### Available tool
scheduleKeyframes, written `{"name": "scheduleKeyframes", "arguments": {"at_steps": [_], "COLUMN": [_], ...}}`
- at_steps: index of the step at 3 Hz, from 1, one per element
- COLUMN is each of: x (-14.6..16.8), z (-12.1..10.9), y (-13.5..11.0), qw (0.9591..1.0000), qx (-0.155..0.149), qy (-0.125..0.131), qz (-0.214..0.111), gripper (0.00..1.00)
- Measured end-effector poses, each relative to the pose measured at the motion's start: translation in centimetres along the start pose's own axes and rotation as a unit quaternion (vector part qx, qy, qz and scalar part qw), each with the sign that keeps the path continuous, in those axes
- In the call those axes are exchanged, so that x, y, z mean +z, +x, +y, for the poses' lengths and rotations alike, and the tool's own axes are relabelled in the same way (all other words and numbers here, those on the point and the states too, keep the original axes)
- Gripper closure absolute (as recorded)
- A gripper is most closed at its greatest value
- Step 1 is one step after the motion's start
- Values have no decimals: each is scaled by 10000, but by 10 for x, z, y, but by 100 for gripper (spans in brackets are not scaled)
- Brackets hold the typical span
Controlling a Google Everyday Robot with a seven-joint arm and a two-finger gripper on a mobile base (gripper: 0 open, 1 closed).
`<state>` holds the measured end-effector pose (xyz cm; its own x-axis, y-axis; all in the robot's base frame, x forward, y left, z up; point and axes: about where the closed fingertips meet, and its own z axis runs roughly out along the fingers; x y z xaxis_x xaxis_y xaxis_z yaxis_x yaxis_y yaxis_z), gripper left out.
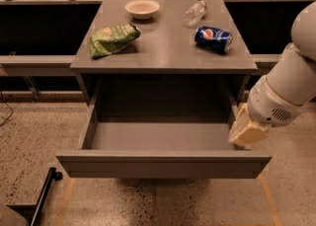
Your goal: Close top drawer
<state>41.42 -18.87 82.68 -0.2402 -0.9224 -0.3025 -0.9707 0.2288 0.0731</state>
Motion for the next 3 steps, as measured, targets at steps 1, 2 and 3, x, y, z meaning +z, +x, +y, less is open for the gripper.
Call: {"name": "scheduleKeyframes", "arguments": {"at_steps": [1,2,3], "x": [44,87,123], "z": [3,7,7], "y": [6,13,17], "qw": [9990,9965,9936], "qx": [101,198,258], "qy": [-410,-796,-1092], "qz": [-140,-160,-104], "gripper": [100,100,100]}}
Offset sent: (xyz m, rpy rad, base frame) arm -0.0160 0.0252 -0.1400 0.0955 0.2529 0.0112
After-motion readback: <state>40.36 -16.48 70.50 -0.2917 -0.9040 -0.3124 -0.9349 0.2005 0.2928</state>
